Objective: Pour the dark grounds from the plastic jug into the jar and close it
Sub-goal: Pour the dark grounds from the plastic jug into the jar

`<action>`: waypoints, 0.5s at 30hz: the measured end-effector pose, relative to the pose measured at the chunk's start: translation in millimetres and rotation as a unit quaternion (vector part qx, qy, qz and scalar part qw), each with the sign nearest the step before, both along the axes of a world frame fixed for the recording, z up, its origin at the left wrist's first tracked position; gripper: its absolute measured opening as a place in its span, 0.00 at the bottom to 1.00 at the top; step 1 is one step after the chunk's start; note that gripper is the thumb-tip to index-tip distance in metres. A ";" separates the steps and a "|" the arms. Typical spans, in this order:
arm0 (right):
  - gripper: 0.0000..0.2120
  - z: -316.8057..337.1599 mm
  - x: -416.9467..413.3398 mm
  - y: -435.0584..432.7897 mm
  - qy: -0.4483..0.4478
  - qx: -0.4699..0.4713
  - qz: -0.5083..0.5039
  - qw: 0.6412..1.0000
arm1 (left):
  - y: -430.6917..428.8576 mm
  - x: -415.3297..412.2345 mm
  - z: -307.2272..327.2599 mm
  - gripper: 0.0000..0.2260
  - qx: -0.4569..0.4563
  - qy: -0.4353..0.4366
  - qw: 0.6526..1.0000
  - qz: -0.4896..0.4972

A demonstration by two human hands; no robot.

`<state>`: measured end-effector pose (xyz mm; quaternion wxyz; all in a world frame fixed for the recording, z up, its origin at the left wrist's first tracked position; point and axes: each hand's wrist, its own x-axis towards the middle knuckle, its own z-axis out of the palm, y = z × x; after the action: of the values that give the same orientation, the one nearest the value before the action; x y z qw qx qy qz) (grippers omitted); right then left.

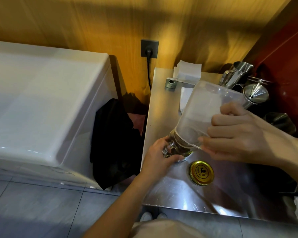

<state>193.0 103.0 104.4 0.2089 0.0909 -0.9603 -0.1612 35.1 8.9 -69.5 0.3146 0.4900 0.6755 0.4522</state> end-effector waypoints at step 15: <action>0.10 -18.4 21.1 11.1 0.224 -0.226 -0.164 0.934 | -1.7 2.9 -1.3 0.25 -0.005 -0.008 1.000 0.018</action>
<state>214.1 114.1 86.0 0.4044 -0.1562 -0.9011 0.0115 38.0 7.2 -70.8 0.3145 0.4724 0.6839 0.4585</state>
